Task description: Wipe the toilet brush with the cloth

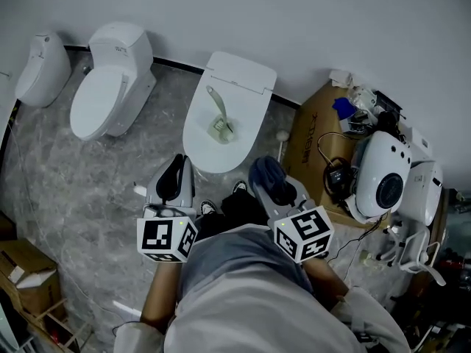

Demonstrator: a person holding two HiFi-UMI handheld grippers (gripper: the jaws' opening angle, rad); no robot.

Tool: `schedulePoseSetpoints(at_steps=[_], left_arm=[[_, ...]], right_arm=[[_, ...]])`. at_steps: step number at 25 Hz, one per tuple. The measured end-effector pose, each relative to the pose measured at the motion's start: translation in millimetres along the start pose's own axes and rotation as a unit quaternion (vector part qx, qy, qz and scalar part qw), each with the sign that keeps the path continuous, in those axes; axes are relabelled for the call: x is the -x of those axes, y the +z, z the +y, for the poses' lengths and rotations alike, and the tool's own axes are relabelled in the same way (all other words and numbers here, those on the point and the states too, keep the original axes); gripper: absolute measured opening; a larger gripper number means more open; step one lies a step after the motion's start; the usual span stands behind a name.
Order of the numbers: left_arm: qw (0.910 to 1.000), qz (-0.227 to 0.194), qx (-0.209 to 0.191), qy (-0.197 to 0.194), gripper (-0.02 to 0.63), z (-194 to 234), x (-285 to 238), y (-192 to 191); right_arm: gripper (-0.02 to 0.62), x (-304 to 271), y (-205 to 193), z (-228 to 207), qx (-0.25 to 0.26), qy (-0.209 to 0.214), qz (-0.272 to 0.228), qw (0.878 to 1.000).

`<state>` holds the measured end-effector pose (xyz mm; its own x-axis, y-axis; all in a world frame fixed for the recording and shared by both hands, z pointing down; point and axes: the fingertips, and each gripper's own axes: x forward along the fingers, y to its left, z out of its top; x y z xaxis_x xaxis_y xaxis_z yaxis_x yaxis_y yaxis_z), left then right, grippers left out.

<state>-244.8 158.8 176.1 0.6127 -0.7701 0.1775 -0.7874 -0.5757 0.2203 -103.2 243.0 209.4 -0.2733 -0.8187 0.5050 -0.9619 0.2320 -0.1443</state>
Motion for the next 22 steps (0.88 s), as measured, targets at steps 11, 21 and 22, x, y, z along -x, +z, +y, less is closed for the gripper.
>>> schedulePoseSetpoints(at_steps=[11,21,22], left_arm=[[0.9992,0.029,0.017,-0.021,0.000,10.8,-75.2,-4.2],[0.9973,0.068,0.024,-0.014,0.000,24.2,-164.6,-14.8],[0.9968,0.073,0.028,-0.014,0.000,26.0,-173.9,-17.2]], right_arm=[[0.087,-46.6,26.4,-31.9,-0.011,0.005,-0.010,1.000],[0.087,-93.2,56.1,-80.7,-0.023,0.019,-0.007,1.000],[0.087,-99.4,58.5,-85.8,-0.025,0.021,-0.005,0.999]])
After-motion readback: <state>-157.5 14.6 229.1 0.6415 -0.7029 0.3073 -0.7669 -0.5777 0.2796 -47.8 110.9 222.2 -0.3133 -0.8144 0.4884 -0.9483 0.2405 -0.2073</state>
